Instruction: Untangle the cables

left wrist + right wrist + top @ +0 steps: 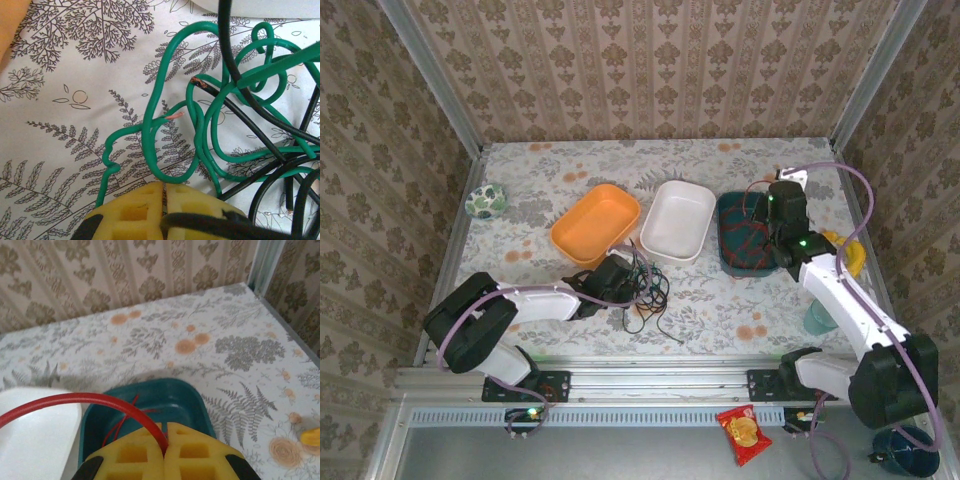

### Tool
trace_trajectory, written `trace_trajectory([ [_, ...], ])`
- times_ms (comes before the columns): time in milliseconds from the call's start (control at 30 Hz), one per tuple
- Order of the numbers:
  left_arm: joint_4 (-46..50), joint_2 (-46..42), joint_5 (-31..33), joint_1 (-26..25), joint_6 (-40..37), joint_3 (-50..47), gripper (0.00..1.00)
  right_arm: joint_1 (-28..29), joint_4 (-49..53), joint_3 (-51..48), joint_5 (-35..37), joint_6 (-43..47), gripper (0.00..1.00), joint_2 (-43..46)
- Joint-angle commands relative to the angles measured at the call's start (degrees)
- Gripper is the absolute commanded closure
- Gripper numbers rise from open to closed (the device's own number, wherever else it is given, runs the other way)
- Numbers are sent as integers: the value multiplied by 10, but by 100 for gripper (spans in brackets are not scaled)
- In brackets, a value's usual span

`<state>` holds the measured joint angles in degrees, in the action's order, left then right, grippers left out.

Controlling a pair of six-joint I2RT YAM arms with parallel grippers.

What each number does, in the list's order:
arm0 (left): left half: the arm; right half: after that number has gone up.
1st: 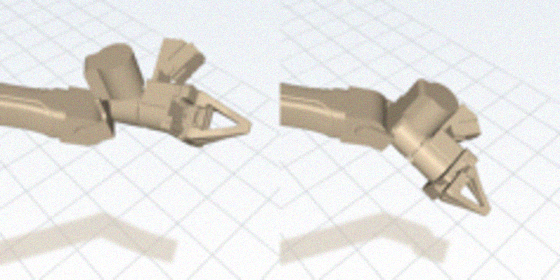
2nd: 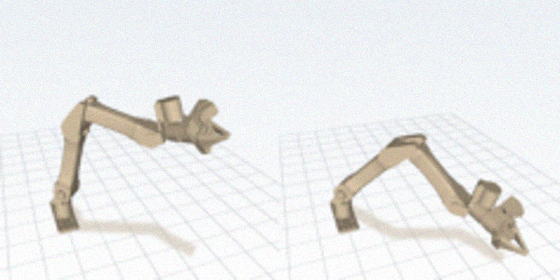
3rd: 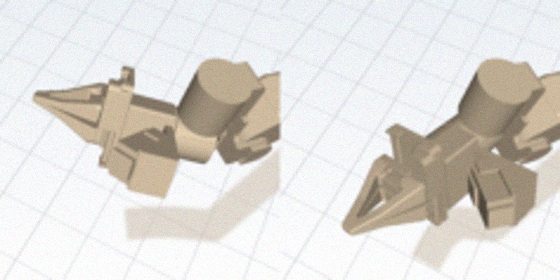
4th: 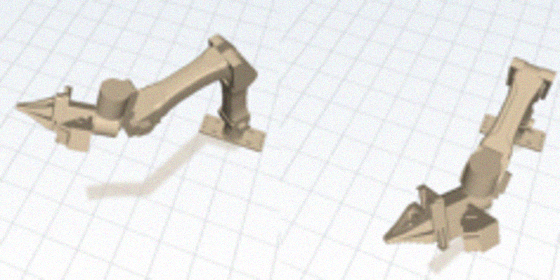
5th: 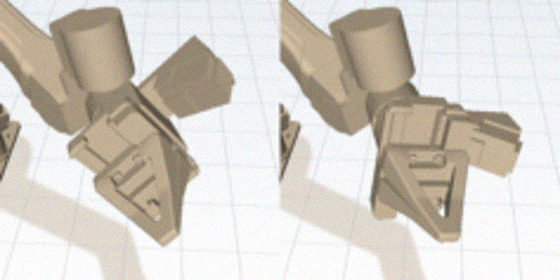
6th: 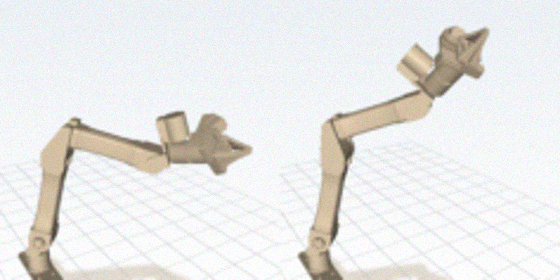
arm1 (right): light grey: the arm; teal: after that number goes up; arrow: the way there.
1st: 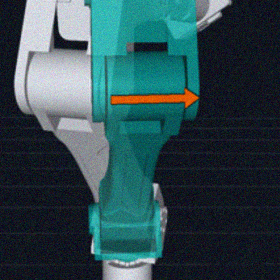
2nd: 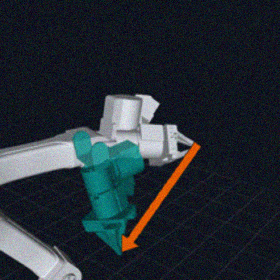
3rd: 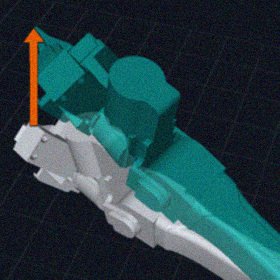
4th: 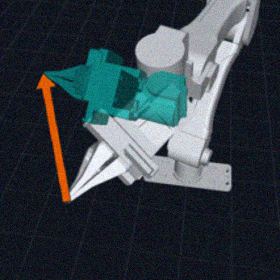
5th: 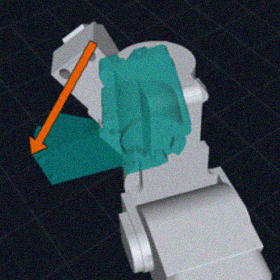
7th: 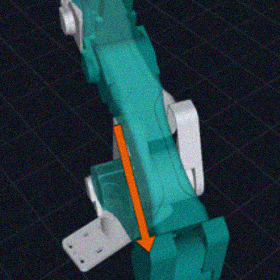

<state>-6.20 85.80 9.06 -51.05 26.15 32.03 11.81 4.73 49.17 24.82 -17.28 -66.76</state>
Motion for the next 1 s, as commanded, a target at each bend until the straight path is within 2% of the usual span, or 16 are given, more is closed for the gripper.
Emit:
trace_trajectory([
  [0, 7, 5, -3, -9, 1, 4, 100, 0, -75, 22, 95, -37, 100, -20],
  [200, 15, 3, -2, -10, 0, 6, 100, 0, -83, 53, 272, -102, 100, -61],
  [300, 16, 2, -2, -10, 1, 6, 100, 0, -64, 66, 291, -97, 100, -92],
  [500, 19, 2, -1, -11, 1, 5, 100, 7, -11, 42, 257, -113, 100, -123],
  [967, 13, 15, -4, -11, -3, 11, 100, 11, 58, -23, 44, -116, 100, -125],
])
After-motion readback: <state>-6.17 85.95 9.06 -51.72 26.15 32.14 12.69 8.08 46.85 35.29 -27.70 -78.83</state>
